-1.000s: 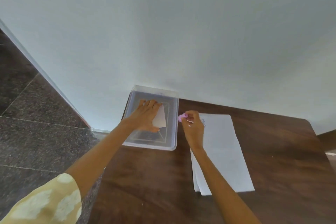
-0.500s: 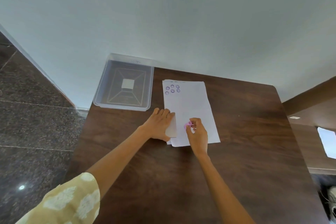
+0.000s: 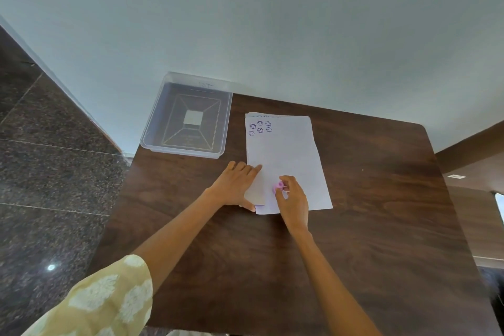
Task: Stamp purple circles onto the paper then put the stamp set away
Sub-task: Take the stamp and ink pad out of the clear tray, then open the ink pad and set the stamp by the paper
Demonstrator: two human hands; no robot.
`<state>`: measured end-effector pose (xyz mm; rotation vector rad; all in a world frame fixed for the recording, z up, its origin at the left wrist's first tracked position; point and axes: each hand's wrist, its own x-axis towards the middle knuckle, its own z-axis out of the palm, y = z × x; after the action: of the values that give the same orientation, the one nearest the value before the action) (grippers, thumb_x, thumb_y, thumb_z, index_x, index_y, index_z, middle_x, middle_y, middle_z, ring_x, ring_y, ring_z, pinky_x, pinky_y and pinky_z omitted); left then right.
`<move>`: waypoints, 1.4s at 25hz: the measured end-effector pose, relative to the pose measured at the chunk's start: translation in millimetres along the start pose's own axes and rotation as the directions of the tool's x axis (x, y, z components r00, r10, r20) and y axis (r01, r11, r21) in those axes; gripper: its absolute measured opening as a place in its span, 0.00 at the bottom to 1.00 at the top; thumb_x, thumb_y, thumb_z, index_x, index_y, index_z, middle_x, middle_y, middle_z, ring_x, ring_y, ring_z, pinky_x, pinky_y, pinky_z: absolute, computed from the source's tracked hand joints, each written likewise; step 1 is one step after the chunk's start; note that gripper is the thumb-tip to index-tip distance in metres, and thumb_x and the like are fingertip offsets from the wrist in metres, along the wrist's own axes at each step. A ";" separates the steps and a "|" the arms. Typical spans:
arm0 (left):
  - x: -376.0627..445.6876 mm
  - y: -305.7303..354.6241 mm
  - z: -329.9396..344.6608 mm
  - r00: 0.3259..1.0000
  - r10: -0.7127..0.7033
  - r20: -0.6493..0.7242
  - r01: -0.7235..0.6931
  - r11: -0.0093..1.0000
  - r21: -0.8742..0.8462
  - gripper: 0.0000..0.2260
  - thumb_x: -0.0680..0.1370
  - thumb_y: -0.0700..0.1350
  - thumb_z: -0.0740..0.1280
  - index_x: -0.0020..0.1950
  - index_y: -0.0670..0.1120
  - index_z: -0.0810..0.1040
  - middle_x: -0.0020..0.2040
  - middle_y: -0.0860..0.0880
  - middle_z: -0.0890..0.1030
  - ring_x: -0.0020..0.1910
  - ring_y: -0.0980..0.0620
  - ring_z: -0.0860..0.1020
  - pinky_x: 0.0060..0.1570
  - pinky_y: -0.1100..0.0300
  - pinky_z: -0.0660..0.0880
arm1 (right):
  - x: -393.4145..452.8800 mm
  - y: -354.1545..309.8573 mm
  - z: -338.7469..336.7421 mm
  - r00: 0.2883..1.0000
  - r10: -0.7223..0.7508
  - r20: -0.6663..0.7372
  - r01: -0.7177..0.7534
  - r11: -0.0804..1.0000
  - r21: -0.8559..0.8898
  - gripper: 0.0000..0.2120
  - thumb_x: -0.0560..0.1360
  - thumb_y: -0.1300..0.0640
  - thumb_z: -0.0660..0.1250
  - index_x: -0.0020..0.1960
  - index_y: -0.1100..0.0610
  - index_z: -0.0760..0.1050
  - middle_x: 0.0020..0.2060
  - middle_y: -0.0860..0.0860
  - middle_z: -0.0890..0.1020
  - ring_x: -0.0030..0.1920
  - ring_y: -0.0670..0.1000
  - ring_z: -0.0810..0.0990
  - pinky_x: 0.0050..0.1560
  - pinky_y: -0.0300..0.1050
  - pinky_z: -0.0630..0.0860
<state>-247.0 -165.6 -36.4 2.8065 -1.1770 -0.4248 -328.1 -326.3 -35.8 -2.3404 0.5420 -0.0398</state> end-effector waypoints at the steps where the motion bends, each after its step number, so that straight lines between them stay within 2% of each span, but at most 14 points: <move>1: -0.5 -0.1 1.0 1.000 -0.003 -0.013 0.003 1.000 -0.010 0.49 0.65 0.68 0.67 0.74 0.43 0.52 0.68 0.44 0.69 0.64 0.44 0.67 0.64 0.48 0.61 | 0.4 0.9 -0.3 1.000 -0.008 0.009 0.008 1.000 -0.008 0.12 0.77 0.53 0.62 0.59 0.53 0.71 0.57 0.53 0.79 0.55 0.51 0.77 0.57 0.48 0.76; 4: -2.6 -0.5 3.3 0.999 -0.005 -0.043 0.004 0.999 -0.042 0.47 0.66 0.67 0.67 0.74 0.42 0.52 0.67 0.44 0.69 0.62 0.45 0.67 0.62 0.50 0.62 | -1.0 -0.2 -1.7 0.998 -0.061 0.004 0.062 0.998 -0.033 0.14 0.76 0.53 0.63 0.60 0.54 0.71 0.59 0.54 0.77 0.58 0.52 0.74 0.60 0.48 0.73; 6: -3.9 -0.3 4.3 0.998 -0.003 -0.056 0.000 0.999 -0.054 0.46 0.66 0.65 0.67 0.74 0.42 0.52 0.67 0.43 0.68 0.62 0.44 0.67 0.62 0.50 0.63 | -5.5 -2.4 -3.0 0.987 -0.129 -0.097 0.128 0.992 -0.015 0.14 0.74 0.55 0.65 0.59 0.56 0.72 0.59 0.55 0.77 0.58 0.54 0.74 0.61 0.50 0.73; 8: -4.6 0.8 4.2 0.998 -0.001 -0.066 -0.002 0.999 -0.050 0.46 0.66 0.64 0.68 0.74 0.42 0.52 0.68 0.43 0.68 0.63 0.44 0.67 0.62 0.50 0.63 | -14.8 -4.6 -1.1 0.972 -0.153 -0.176 0.168 0.983 0.072 0.12 0.74 0.60 0.64 0.58 0.57 0.72 0.55 0.56 0.79 0.54 0.53 0.76 0.57 0.51 0.77; 11: -4.9 1.9 6.4 0.998 0.003 -0.068 -0.005 0.999 -0.033 0.45 0.67 0.62 0.69 0.74 0.42 0.52 0.68 0.43 0.68 0.63 0.45 0.67 0.63 0.51 0.63 | -28.8 -8.9 9.7 0.997 -0.046 -0.064 0.059 0.974 0.221 0.13 0.77 0.63 0.59 0.60 0.55 0.69 0.55 0.55 0.79 0.51 0.50 0.78 0.58 0.51 0.78; 15: -4.7 3.8 7.8 0.996 -0.009 -0.086 0.004 0.998 -0.061 0.45 0.66 0.61 0.70 0.74 0.43 0.52 0.68 0.43 0.68 0.63 0.45 0.67 0.63 0.51 0.63 | -32.0 -12.5 23.4 0.973 0.174 0.150 -0.215 0.921 0.326 0.19 0.78 0.57 0.58 0.68 0.55 0.62 0.64 0.57 0.73 0.59 0.55 0.75 0.64 0.49 0.70; 18: -2.8 5.7 8.4 0.994 -0.005 -0.113 -0.004 0.997 -0.075 0.45 0.66 0.61 0.70 0.73 0.43 0.54 0.67 0.43 0.69 0.62 0.45 0.68 0.62 0.52 0.65 | -27.4 -14.3 21.5 0.950 0.221 0.219 -0.286 0.897 0.337 0.21 0.78 0.55 0.59 0.69 0.55 0.60 0.66 0.58 0.71 0.61 0.57 0.72 0.66 0.50 0.68; 22: -4.5 4.7 7.4 0.992 -0.016 -0.123 -0.001 0.991 -0.133 0.45 0.66 0.62 0.70 0.73 0.43 0.53 0.67 0.43 0.68 0.62 0.45 0.68 0.63 0.52 0.65 | -23.5 -15.7 17.2 0.939 0.221 0.262 -0.304 0.890 0.340 0.23 0.76 0.56 0.63 0.68 0.56 0.60 0.66 0.57 0.70 0.62 0.57 0.71 0.67 0.50 0.67; 25: -14.3 -2.6 3.2 0.989 -0.055 -0.137 0.015 0.959 -0.283 0.49 0.65 0.60 0.72 0.75 0.45 0.48 0.68 0.42 0.66 0.63 0.43 0.67 0.64 0.50 0.65 | -27.3 -14.9 20.7 0.951 0.197 0.239 -0.274 0.896 0.349 0.18 0.78 0.57 0.60 0.66 0.57 0.63 0.65 0.58 0.71 0.61 0.56 0.73 0.65 0.48 0.68; 28: -29.2 -15.1 3.7 0.988 -0.119 -0.104 0.045 0.843 -0.536 0.52 0.65 0.55 0.75 0.75 0.50 0.40 0.72 0.42 0.59 0.69 0.44 0.63 0.68 0.48 0.62 | -27.8 -16.2 21.5 0.934 0.253 0.253 -0.334 0.870 0.363 0.16 0.79 0.56 0.58 0.65 0.58 0.64 0.64 0.59 0.72 0.60 0.58 0.74 0.65 0.51 0.69; 30: -40.1 -22.2 9.8 0.976 -0.208 -0.063 0.120 0.758 -0.641 0.54 0.65 0.52 0.76 0.74 0.53 0.37 0.74 0.44 0.55 0.71 0.45 0.60 0.69 0.48 0.60 | -25.7 -18.0 21.5 0.941 0.243 0.236 -0.315 0.884 0.345 0.14 0.79 0.56 0.57 0.63 0.57 0.65 0.64 0.58 0.73 0.60 0.58 0.74 0.64 0.52 0.70; 33: -55.0 -33.0 22.1 0.952 -0.306 -0.022 0.212 0.705 -0.677 0.52 0.66 0.52 0.76 0.74 0.50 0.40 0.74 0.44 0.56 0.71 0.44 0.61 0.70 0.49 0.58 | -27.8 -18.8 22.4 0.961 0.196 0.196 -0.255 0.903 0.345 0.12 0.79 0.57 0.57 0.62 0.57 0.67 0.64 0.57 0.72 0.60 0.58 0.74 0.64 0.52 0.70; 35: -63.8 -40.9 27.6 0.944 -0.327 -0.039 0.236 0.754 -0.612 0.50 0.66 0.55 0.75 0.74 0.47 0.44 0.75 0.44 0.58 0.72 0.46 0.60 0.72 0.51 0.50 | -29.7 -17.4 23.6 0.968 0.174 0.180 -0.226 0.916 0.332 0.12 0.79 0.58 0.56 0.61 0.58 0.68 0.64 0.56 0.73 0.59 0.57 0.75 0.65 0.52 0.70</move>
<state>-269.2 -90.4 -55.4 2.3811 -0.4544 -0.4964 -344.4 -287.9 -38.1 -1.9136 0.6422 0.1224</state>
